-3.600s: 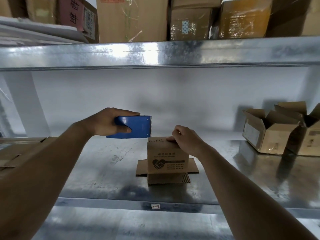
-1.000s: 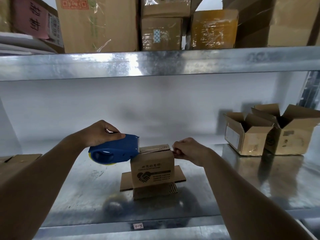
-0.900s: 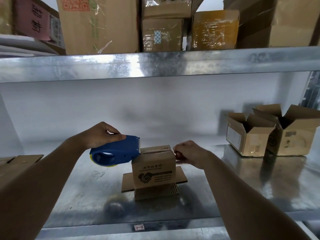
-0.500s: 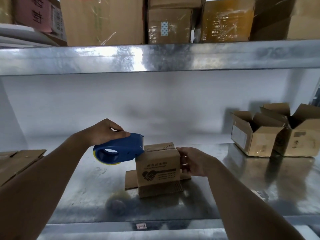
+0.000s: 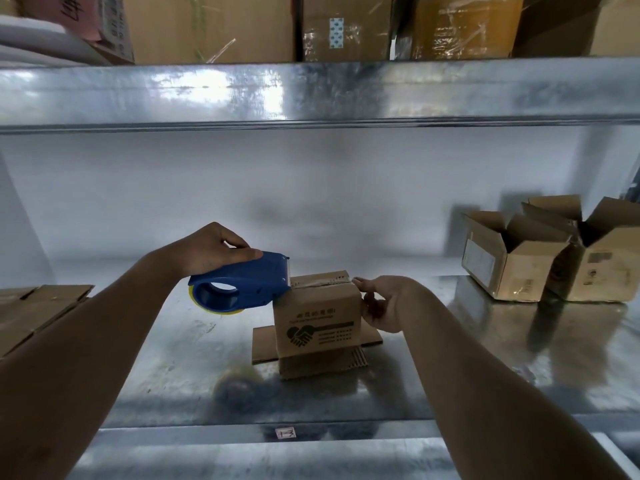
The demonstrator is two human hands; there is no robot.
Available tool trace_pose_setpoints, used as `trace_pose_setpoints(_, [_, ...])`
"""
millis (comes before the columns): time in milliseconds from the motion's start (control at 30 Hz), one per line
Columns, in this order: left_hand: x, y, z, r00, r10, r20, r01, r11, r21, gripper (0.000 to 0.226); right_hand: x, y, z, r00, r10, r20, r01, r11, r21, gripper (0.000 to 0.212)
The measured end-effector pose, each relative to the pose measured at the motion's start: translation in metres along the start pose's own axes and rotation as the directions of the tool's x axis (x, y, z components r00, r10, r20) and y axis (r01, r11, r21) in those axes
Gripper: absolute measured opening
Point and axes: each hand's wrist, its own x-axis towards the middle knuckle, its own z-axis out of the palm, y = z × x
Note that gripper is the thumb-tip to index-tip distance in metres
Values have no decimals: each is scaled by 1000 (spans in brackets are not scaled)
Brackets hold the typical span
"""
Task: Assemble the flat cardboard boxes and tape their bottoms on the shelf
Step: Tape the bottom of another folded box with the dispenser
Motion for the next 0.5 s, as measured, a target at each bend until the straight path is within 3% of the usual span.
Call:
trace_pose_setpoints(100, [-2,-3,1,1000,-10,-6,10,1000,-7,22,-2,6,3,1000,-13,-17,14,1000,20,42])
trace_pose_setpoints(167, [-3,-3,1,1000,-13,-9,13,1000,-17,22,-9,4,10,971,-214,-109,198,970,-139,32])
trace_pose_setpoints(200, [-4,-3,2,1000,-15,-10,14,1000,-22,22,-15,2,15,906,-389,-169,330,896,-296,21])
trace_pose_setpoints(233, [-4,-1,2,1000,-16,-9,15,1000,-23,22,-22,2,21,777,-599,-193,446,740,-503,15])
trace_pose_setpoints(267, [-4,0,2,1000,-18,-6,18,1000,-21,22,-28,2,28,602,-788,-131,505,503,-702,15])
trace_pose_setpoints(300, [-4,1,2,1000,-19,-6,19,1000,-16,23,-38,4,36,426,-904,26,542,232,-808,13])
trace_pose_setpoints(333, [-5,1,2,1000,-21,-8,21,1000,-12,23,-48,8,45,316,-922,223,581,1,-814,17])
trace_pose_setpoints(367, [-5,1,1,1000,-21,-12,20,1000,-11,24,-55,12,54,299,-862,409,619,-151,-771,30])
trace_pose_setpoints(400, [-6,1,0,1000,-20,-15,20,1000,-14,25,-58,18,62,342,-765,546,642,-233,-730,42])
trace_pose_setpoints(433, [-8,1,-1,1000,-20,-16,20,1000,-19,26,-57,24,67,421,-671,610,623,-276,-732,49])
trace_pose_setpoints(500, [-9,2,-1,1000,-25,-17,25,999,-22,26,-48,38,69,545,-575,610,522,-336,-784,55])
